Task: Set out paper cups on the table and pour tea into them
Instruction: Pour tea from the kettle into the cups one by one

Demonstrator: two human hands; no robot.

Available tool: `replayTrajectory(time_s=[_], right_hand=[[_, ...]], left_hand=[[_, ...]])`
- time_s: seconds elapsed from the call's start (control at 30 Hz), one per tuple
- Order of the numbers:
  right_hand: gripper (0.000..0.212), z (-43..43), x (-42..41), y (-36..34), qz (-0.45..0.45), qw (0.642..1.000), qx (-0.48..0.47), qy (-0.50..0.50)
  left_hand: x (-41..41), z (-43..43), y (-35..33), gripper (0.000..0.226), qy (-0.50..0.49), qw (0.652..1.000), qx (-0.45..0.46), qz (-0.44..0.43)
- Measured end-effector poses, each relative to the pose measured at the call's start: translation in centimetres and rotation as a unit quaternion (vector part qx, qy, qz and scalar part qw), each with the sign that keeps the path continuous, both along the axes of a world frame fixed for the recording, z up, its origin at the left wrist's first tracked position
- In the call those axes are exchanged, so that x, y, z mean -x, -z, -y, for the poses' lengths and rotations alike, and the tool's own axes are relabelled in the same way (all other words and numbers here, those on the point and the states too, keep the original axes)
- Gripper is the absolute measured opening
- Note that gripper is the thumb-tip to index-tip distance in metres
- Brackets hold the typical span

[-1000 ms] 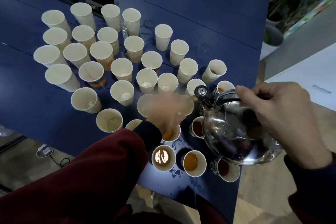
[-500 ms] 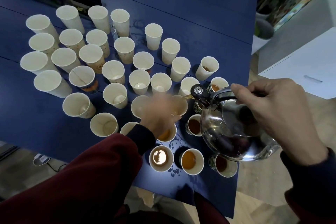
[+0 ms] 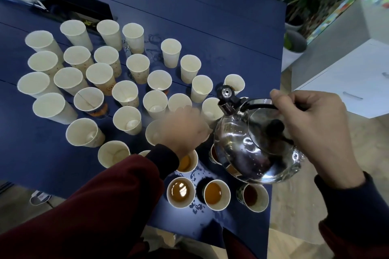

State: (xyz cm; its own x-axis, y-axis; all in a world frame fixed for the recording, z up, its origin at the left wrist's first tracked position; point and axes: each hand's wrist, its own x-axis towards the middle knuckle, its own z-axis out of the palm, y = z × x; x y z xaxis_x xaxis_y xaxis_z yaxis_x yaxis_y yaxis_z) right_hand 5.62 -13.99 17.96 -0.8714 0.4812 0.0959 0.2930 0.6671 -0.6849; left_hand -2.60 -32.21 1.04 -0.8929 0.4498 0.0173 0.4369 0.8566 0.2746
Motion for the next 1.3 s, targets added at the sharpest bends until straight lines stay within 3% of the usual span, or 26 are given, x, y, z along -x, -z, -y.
replayTrajectory(time_s=[0.27,0.63,1.3], right_hand=[[0.05,-1.7,1.6,0.5,-0.005,1.0,-0.029,-0.009],[0.049,-3.2,3.1,1.3,0.037,0.996,-0.078,-0.027],[0.049,-3.0,3.4,1.8,0.064,0.993,-0.099,-0.021]], left_hand=[[3.5,-3.5,0.1,0.074,0.041,0.999,0.029,0.016],[4.2,-5.0,0.8,0.059,0.042,0.998,0.025,0.047],[4.8,-4.3,1.3,0.072,0.019,0.998,0.001,0.053]])
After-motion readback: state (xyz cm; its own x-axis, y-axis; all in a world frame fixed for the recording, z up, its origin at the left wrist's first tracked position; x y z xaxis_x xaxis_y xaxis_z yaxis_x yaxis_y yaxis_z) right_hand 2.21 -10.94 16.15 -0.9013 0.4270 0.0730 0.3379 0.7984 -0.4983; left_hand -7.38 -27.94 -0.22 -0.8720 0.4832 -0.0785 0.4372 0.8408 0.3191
